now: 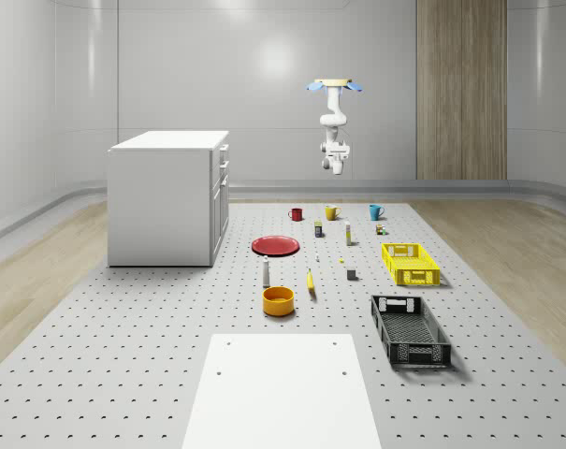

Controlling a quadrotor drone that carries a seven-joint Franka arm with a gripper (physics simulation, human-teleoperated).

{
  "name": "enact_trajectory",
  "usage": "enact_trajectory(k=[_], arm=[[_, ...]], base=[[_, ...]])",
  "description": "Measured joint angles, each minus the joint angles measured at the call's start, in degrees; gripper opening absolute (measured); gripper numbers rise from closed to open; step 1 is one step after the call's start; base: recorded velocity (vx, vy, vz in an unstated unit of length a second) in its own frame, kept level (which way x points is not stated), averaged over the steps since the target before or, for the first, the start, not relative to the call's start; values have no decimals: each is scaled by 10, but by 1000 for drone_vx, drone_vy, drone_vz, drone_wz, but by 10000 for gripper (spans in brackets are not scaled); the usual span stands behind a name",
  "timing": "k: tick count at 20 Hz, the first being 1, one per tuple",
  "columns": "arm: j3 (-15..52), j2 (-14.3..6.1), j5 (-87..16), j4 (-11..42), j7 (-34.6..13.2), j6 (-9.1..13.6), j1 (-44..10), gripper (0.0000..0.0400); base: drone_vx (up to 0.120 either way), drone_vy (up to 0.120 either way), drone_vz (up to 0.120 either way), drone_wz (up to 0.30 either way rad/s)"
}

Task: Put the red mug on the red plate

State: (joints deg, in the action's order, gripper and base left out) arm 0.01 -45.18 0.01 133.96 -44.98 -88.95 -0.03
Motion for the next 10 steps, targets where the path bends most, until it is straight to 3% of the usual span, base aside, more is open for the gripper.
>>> enact_trajectory(k=[2,5,10], arm=[[0,2,0,-24,0,21,-1,400],[1,10,0,-61,1,48,-1,400],[1,31,1,-119,1,84,-2,400]], base=[[0,0,0,0],[13,-120,0,0],[120,-120,0,0]])
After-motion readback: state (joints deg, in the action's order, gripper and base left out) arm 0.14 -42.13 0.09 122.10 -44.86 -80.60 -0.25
